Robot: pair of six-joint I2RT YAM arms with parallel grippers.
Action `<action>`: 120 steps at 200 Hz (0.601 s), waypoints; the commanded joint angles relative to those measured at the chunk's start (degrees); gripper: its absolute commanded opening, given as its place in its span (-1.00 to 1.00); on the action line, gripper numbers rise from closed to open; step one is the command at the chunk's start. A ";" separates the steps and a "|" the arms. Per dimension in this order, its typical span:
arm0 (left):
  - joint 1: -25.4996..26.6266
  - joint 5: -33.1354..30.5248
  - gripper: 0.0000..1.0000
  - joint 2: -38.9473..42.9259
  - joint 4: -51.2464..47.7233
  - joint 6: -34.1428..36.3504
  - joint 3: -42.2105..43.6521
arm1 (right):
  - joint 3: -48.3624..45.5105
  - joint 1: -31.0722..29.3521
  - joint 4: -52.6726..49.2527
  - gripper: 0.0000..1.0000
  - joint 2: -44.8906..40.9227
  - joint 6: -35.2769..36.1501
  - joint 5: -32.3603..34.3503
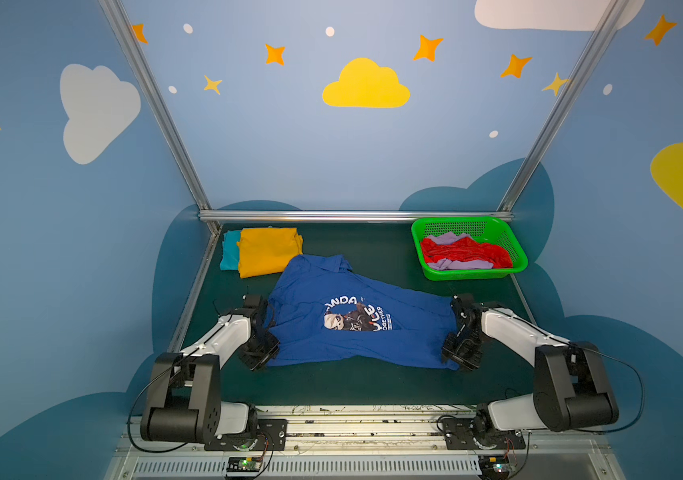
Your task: Fold and stack the t-shirts
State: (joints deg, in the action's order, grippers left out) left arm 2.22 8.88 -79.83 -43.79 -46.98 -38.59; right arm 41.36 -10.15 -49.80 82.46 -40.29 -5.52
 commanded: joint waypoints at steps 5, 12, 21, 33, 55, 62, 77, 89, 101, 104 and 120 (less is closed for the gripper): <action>-0.22 -2.62 -0.64 -2.68 2.88 1.09 -0.92 | -1.02 3.69 3.22 -1.00 -0.13 0.09 -0.81; -0.52 -3.35 -0.74 -3.06 2.43 1.23 -1.56 | -1.61 5.26 3.09 -1.00 -1.16 0.43 -0.66; -1.07 -3.93 -0.82 -3.20 2.22 1.51 -2.15 | -2.28 7.42 2.30 -1.00 -3.18 0.93 0.21; -1.79 -4.23 -0.92 -3.18 2.37 1.75 -2.54 | -2.45 10.91 0.43 -1.00 -6.45 2.15 2.43; -2.22 -3.76 -0.92 -3.68 3.31 2.19 -2.54 | -1.87 16.75 -1.78 -1.00 -12.60 5.05 5.19; -2.22 -3.34 -0.93 -4.11 3.44 2.29 -2.48 | -1.60 17.50 -2.42 -1.00 -13.75 5.44 5.58; -2.22 -2.03 -0.93 -4.82 4.12 2.55 -1.88 | -1.62 17.47 -3.67 -0.82 -14.84 4.46 5.27; -2.13 -1.15 -0.93 -4.99 4.49 2.53 -1.22 | -2.44 17.42 -3.67 -0.65 -14.85 3.91 4.04; -1.75 0.05 -0.92 -4.47 4.68 2.20 -0.58 | -3.65 17.36 -3.51 -0.63 -14.56 3.01 2.34; -1.59 0.45 -0.90 -4.30 4.74 2.17 -0.46 | -4.17 17.28 -3.35 -0.64 -14.52 2.88 1.83; 0.71 1.44 -0.54 -2.30 4.10 0.93 -0.08 | -5.49 17.11 -3.07 -0.58 -14.75 1.83 0.11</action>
State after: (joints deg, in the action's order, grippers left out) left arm 0.91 10.68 -82.56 -42.33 -45.08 -40.80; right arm 38.17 6.94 -51.31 67.90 -37.12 -4.75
